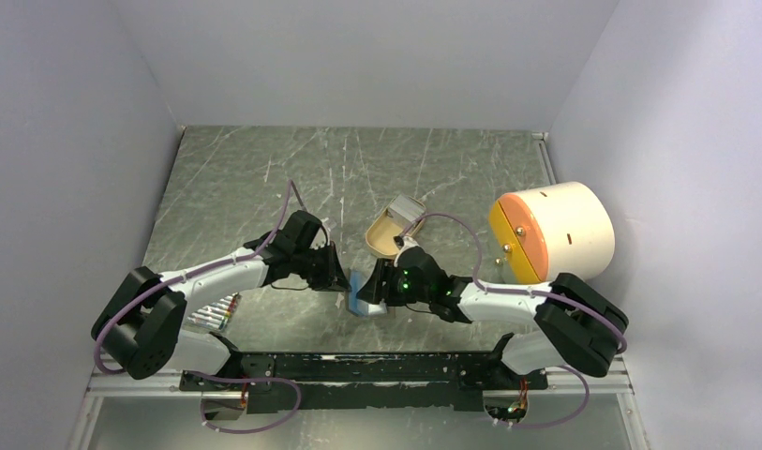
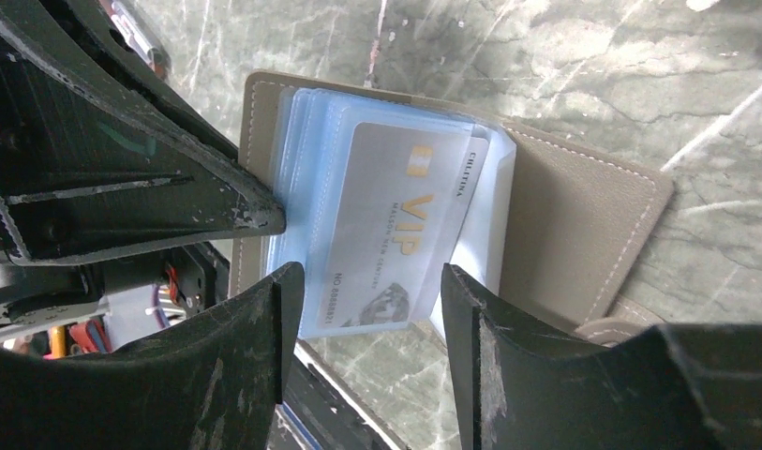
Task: Put the credit cards into the card holder
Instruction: Turn over the card slot in the card holder.
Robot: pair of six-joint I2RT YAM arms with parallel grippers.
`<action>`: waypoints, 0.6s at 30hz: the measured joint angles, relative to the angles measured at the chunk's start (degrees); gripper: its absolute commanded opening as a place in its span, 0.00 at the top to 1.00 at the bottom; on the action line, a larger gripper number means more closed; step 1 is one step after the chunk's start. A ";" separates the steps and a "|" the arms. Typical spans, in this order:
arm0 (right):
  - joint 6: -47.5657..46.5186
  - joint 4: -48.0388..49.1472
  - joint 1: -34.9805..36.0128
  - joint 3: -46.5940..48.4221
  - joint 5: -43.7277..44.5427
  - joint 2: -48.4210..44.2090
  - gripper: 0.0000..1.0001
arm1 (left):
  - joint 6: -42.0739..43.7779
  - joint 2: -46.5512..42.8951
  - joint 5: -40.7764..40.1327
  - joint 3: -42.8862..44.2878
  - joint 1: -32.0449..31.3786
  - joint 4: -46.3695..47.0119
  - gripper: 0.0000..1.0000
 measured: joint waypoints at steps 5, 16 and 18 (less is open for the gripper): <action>-0.76 -2.58 0.00 0.00 1.01 -1.84 0.41 | 0.00 0.00 -0.02 0.00 0.00 -0.04 0.91; -3.45 -8.81 0.00 0.70 3.80 -3.43 0.41 | 0.00 0.00 -0.02 0.00 0.00 -0.07 0.91; -4.04 -9.73 0.00 1.27 4.04 -3.32 0.41 | 0.00 0.00 -0.02 0.00 0.00 -0.07 0.91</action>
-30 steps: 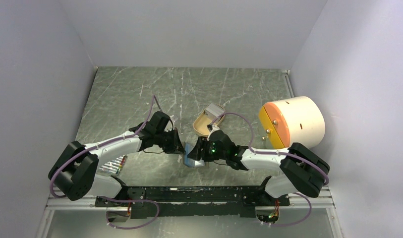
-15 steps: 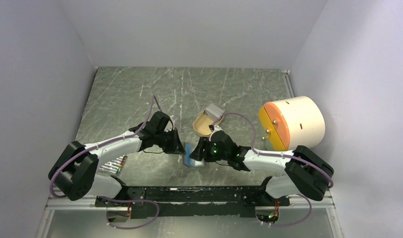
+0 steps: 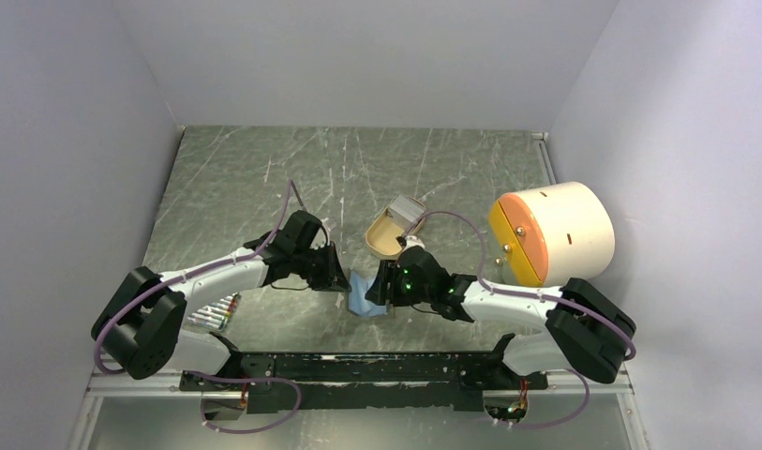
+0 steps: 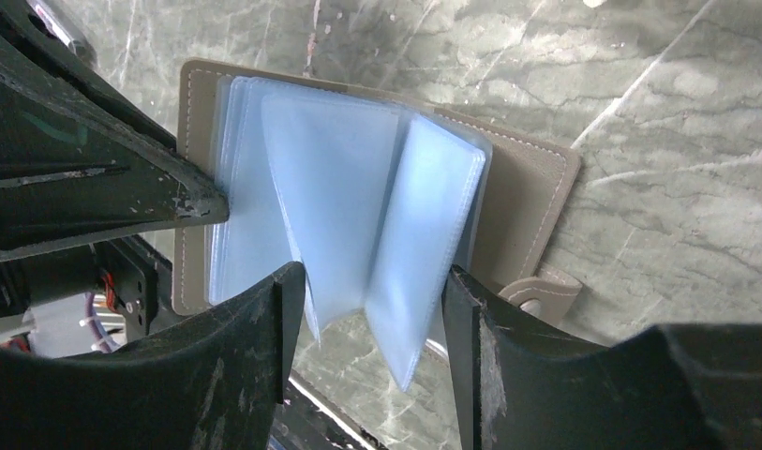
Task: Put the credit cards into the card holder
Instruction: Turn over the card slot in the card holder.
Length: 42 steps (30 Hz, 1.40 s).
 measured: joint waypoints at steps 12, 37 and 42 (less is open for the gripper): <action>-3.63 -5.68 1.25 4.50 3.78 1.27 0.36 | 0.02 0.04 0.00 0.00 0.00 0.02 0.91; -8.22 -13.92 5.88 12.28 7.72 4.92 0.31 | -1.16 0.87 0.07 -2.16 0.02 3.06 0.91; -8.44 -14.51 5.95 12.41 7.52 4.92 0.30 | -1.11 1.92 0.26 -3.28 0.33 4.26 0.91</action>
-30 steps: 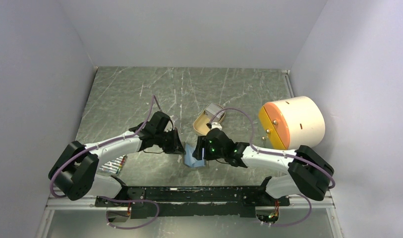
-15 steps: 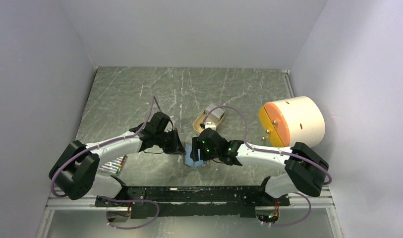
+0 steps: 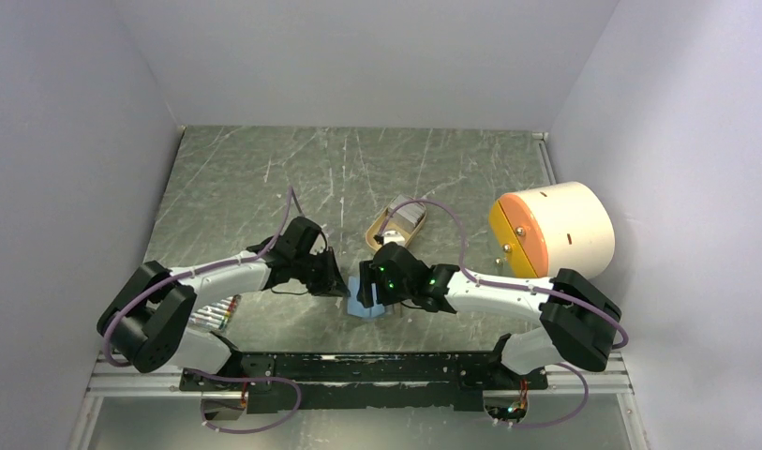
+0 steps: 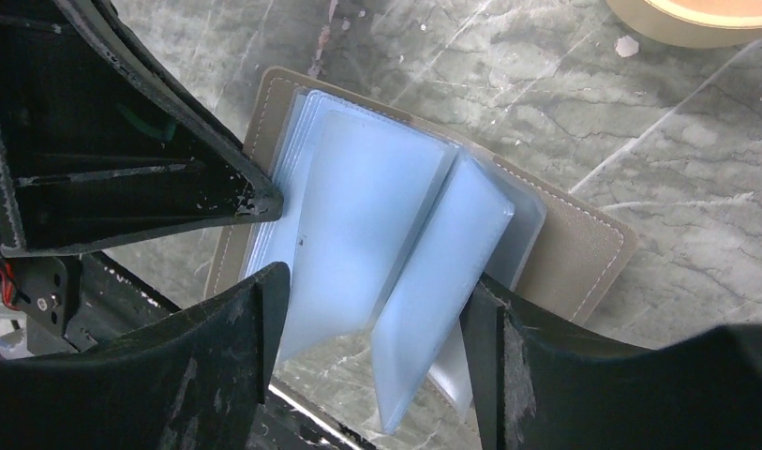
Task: Put the credit cards into the card holder
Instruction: Turn over the card slot in the card holder.
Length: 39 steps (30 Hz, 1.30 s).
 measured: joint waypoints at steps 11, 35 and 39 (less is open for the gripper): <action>-1.18 -3.85 0.02 1.46 2.32 -0.26 0.28 | 0.07 0.44 0.26 -0.11 0.35 0.22 0.91; -1.84 -9.20 0.04 5.29 5.01 -4.20 0.28 | 0.55 0.66 0.26 -0.11 0.35 0.20 0.91; -0.98 -9.14 0.07 5.33 5.14 -4.83 0.28 | 0.55 0.66 0.26 -0.11 0.35 0.20 0.91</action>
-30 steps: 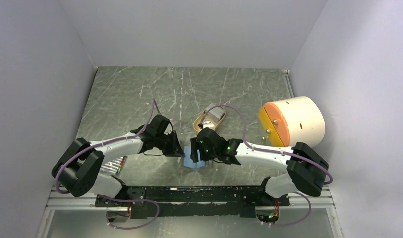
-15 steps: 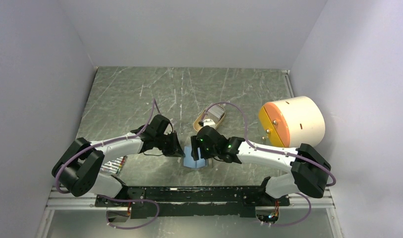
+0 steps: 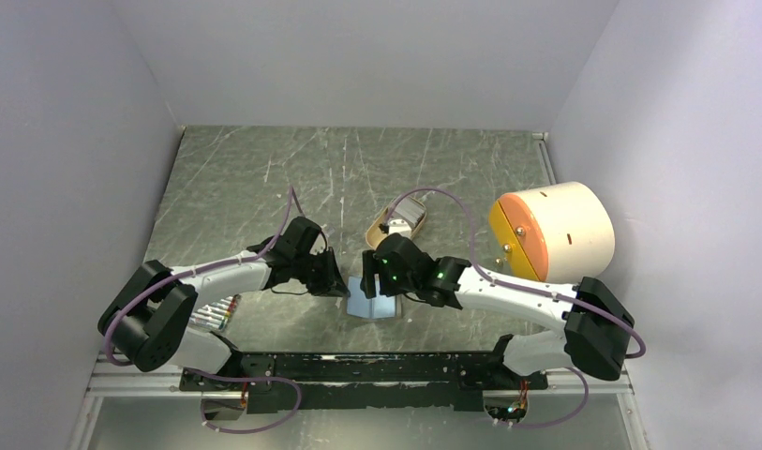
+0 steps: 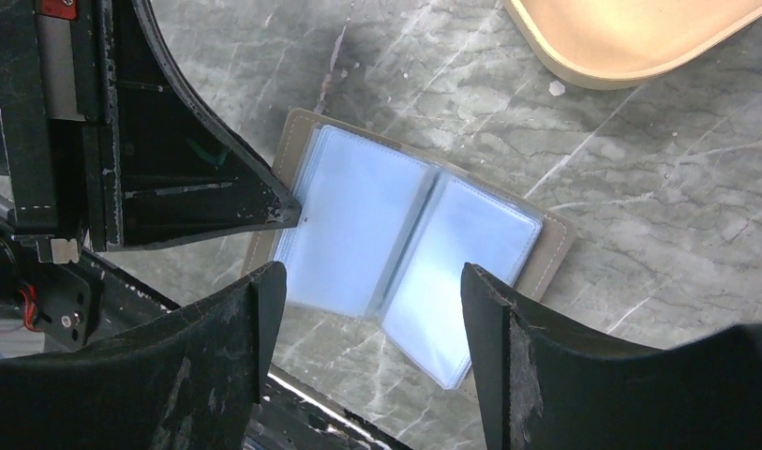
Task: Put the credit cards into the card holder
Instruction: Turn over the card slot in the card holder.
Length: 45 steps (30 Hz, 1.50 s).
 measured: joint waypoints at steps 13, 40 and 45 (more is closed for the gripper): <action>0.83 7.45 -0.07 -7.65 0.37 5.22 0.47 | -0.02 -0.24 -0.02 0.00 0.00 -0.24 0.89; -1.31 12.76 -0.85 -8.13 -1.31 5.07 0.52 | 0.70 -3.61 4.04 -3.34 0.15 9.03 0.91; -3.52 11.76 -2.23 -5.68 -1.09 2.29 0.53 | 0.90 -3.34 4.00 -3.34 0.15 9.03 0.80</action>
